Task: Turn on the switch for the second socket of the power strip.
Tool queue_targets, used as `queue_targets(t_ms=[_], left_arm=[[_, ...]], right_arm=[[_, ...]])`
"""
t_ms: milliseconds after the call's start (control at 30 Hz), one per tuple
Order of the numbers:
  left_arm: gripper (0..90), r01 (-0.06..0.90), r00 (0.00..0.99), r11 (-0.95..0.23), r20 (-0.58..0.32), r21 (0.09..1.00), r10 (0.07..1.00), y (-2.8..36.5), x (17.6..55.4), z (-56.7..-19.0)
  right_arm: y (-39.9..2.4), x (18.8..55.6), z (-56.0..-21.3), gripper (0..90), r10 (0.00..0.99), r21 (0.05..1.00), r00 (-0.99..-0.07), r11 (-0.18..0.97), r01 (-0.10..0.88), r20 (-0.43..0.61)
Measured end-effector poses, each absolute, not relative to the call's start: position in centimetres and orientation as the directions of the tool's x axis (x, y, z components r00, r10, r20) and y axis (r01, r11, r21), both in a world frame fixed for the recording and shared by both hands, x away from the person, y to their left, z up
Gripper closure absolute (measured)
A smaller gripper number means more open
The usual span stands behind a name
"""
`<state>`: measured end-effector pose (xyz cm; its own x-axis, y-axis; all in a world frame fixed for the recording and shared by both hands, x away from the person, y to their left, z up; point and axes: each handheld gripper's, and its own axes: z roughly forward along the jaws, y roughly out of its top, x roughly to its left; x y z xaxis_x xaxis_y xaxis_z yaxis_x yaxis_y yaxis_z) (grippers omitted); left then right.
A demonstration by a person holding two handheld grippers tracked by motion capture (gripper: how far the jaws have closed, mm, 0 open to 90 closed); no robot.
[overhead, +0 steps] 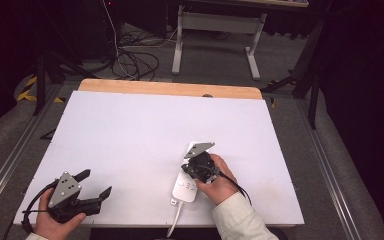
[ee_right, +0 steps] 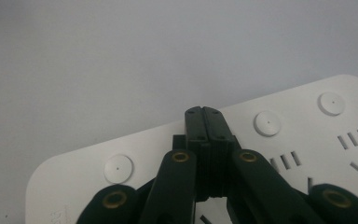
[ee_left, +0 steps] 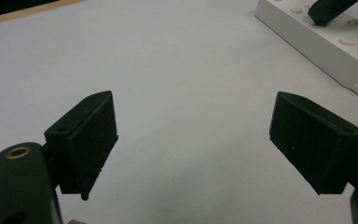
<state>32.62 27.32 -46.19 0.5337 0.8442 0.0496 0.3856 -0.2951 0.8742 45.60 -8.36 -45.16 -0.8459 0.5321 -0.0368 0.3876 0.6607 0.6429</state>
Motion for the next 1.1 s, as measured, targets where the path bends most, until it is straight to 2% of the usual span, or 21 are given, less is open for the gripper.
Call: queue_targets(t_ms=[433,733,1100], left_arm=[[15.7,0.382,0.533,-0.296,0.053,0.875,0.844,27.4,32.6,-46.2],[15.7,0.385,0.536,-0.292,0.046,0.875,0.843,27.4,32.7,-46.2],[15.7,0.387,0.534,-0.292,0.045,0.874,0.844,27.4,32.8,-46.3]], right_arm=[[-8.3,45.3,-45.3,90.0,0.558,0.659,-0.829,0.638,0.399,-0.038],[-9.0,44.6,-43.6,90.0,0.553,0.73,-0.832,0.583,0.357,-0.034],[-9.1,44.5,-43.3,90.0,0.538,0.743,-0.842,0.582,0.331,-0.046]])
